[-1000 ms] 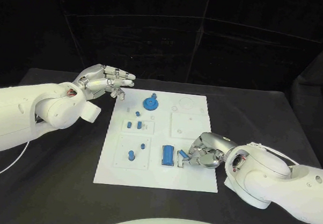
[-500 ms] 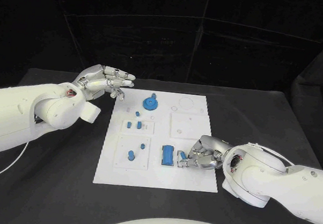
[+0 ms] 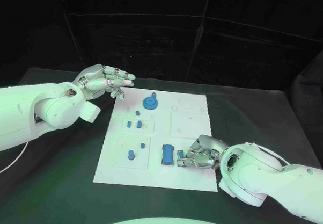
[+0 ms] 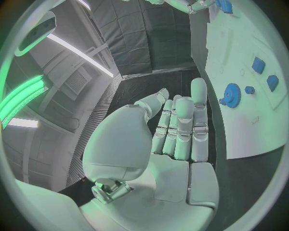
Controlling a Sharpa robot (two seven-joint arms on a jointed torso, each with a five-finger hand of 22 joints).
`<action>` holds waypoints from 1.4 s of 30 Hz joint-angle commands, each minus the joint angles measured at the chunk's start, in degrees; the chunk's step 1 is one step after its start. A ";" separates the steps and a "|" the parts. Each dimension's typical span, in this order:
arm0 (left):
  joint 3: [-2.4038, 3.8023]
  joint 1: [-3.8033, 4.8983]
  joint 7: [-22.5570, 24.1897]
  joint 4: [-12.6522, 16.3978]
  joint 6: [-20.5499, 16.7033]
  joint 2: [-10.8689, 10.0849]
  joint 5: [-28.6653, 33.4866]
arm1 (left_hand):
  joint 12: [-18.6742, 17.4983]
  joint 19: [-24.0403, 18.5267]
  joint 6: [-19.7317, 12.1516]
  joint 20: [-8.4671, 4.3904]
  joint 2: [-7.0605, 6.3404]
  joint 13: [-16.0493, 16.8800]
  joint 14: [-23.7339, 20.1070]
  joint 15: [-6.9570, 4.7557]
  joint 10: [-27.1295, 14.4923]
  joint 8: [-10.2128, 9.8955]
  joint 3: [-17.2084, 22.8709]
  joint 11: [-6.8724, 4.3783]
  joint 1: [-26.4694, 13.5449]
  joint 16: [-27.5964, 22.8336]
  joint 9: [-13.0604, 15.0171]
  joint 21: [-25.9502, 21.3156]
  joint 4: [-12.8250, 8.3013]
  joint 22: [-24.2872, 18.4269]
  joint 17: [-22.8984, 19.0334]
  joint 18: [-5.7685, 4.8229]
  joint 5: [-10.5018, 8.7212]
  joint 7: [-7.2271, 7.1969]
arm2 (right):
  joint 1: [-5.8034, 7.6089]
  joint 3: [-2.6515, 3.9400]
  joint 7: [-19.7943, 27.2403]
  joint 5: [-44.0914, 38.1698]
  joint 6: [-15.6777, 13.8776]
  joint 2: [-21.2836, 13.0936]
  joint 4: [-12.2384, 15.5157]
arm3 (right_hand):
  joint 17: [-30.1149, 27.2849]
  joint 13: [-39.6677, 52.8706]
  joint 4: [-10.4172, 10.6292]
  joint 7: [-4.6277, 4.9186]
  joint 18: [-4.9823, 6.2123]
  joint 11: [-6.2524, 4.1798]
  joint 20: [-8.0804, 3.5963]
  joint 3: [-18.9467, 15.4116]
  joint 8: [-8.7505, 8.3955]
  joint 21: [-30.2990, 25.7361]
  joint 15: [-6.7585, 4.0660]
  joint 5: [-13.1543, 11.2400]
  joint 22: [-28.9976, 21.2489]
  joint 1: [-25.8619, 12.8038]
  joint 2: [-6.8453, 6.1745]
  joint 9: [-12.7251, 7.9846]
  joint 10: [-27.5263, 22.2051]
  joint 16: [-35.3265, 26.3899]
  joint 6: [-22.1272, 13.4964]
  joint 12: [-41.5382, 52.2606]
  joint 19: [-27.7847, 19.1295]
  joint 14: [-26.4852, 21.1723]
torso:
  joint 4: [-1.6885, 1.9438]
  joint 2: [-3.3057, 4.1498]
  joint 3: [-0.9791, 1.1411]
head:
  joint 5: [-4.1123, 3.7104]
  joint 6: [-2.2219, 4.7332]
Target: Assemble the parts on the task board
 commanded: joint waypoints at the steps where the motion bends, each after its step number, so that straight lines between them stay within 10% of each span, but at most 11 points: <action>1: 0.03 0.07 0.11 0.07 0.76 0.04 0.17 | 0.10 0.10 -0.21 0.11 0.36 0.09 -0.36 -0.08 -0.42 0.24 -0.34 -0.04 0.09 0.00 -0.09 -0.30 -0.10 -0.08 -0.07 0.81 0.32 0.04 | 0.06 0.00 0.11 0.78 -1.45 0.10 0.08 | 8.78 3.57 0.25 -0.32 -0.74 0.10 -0.29 0.06 0.18 0.32 -0.46 0.98 9.45 -0.51 -0.09 0.02 0.10 0.21 -0.12 0.39 3.34 4.79 | -0.07 -0.02 0.01 | 0.01 -0.03; 14: 0.02 0.08 0.07 0.15 0.82 -0.02 0.17 | 0.10 0.10 -0.21 0.11 0.36 0.09 -0.36 -0.08 -0.42 0.24 -0.34 -0.04 0.09 0.00 -0.09 -0.30 -0.10 -0.08 -0.07 0.81 0.32 0.04 | 0.06 0.00 -0.21 0.96 -2.13 0.71 -0.62 | 8.77 3.74 3.15 -0.08 -0.75 0.33 -0.19 -2.55 0.70 0.32 -0.29 1.84 9.49 -5.30 -1.25 0.26 0.25 0.19 -0.03 0.45 3.36 4.78 | 0.01 0.00 -0.02 | -0.10 -0.02; 27: 0.01 0.08 -0.04 0.23 0.83 -0.09 0.17 | 0.10 0.10 -0.21 0.11 0.36 0.09 -0.36 -0.08 -0.42 0.24 -0.34 -0.04 0.09 0.00 -0.09 -0.30 -0.10 -0.08 -0.07 0.81 0.32 0.04 | 0.07 0.01 -0.15 -0.07 -3.76 1.23 -1.17 | 8.11 3.10 5.25 0.37 -0.52 0.74 0.04 -8.21 0.89 -0.41 0.02 -8.44 8.61 -7.72 -2.30 0.47 -0.51 -0.27 -1.63 -1.08 2.92 4.63 | -0.03 -0.04 -0.01 | -0.07 -0.03; 42: 0.01 0.08 -0.07 0.23 0.84 -0.21 0.17 | 0.10 0.10 -0.21 0.11 0.36 0.09 -0.36 -0.08 -0.42 0.24 -0.34 -0.04 0.09 0.00 -0.09 -0.30 -0.10 -0.08 -0.07 0.81 0.32 0.04 | 0.07 0.00 6.88 -0.33 1.05 -1.79 0.20 | 7.12 2.53 -0.82 0.89 -0.30 1.15 0.35 -8.75 0.97 -1.15 0.37 -8.36 7.78 1.67 -2.50 0.55 -1.39 -0.98 -3.03 -2.39 2.47 4.40 | -0.05 -0.10 -0.03 | -0.05 0.09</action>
